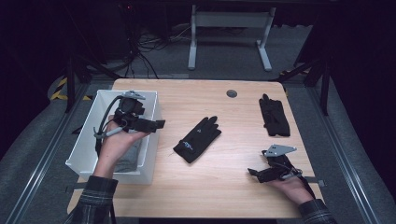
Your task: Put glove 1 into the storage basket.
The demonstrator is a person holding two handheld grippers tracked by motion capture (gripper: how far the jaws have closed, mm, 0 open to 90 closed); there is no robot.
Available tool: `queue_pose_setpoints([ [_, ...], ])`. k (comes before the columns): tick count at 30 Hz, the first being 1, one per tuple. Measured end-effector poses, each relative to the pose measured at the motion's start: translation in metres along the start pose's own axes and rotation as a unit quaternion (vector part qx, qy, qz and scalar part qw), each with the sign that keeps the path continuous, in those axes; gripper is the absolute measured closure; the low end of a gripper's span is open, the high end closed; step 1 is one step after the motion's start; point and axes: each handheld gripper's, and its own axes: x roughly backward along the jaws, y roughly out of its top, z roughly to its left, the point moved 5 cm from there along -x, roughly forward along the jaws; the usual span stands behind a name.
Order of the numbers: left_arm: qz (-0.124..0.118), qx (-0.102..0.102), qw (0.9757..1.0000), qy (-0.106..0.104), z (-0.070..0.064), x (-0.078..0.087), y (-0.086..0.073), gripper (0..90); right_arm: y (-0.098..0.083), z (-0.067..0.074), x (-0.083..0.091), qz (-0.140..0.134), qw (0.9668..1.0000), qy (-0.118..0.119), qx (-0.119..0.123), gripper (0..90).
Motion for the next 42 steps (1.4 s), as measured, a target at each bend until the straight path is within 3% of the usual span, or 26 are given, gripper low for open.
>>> queue_pose_setpoints([
  [6, 0.003, -0.035, 0.9993, -0.011, -0.037, -0.011, 0.005, 5.3, 0.0, 0.0, 0.0, 0.001, 1.0, 0.001, 0.001, 3.2],
  [11, 0.003, -0.046, 0.9987, -0.021, -0.061, -0.022, 0.004, 5.3, 0.0, 0.0, 0.0, 0.001, 1.0, 0.001, 0.002, 2.9],
  [18, 0.012, -0.071, 0.9968, -0.034, -0.093, -0.044, -0.004, 5.3, 0.0, 0.0, -0.001, 0.003, 1.0, -0.002, 0.0, 0.9],
  [23, 0.027, -0.084, 0.9951, -0.044, -0.113, -0.066, -0.018, 5.3, 0.0, 0.0, -0.001, 0.005, 1.0, -0.001, 0.001, 0.9],
  [28, 0.041, -0.098, 0.9936, -0.04, -0.119, -0.082, -0.033, 5.3, 0.001, 0.0, 0.002, 0.016, 0.9998, 0.005, 0.006, 6.9],
  [34, 0.052, -0.108, 0.9918, -0.042, -0.122, -0.103, -0.064, 5.3, 0.006, -0.001, 0.007, 0.025, 0.9995, 0.002, 0.017, 15.5],
  [35, 0.055, -0.111, 0.9916, -0.036, -0.121, -0.108, -0.075, 5.3, 0.009, -0.004, 0.009, 0.024, 0.9996, -0.003, 0.011, 15.9],
  [37, 0.055, -0.112, 0.9915, -0.037, -0.12, -0.109, -0.079, 5.3, 0.011, -0.006, 0.01, 0.024, 0.9996, -0.007, 0.01, 16.2],
  [42, 0.072, -0.105, 0.9911, -0.038, -0.112, -0.119, -0.108, 5.1, 0.023, -0.022, 0.014, 0.02, 0.9995, -0.023, 0.0, 18.4],
])
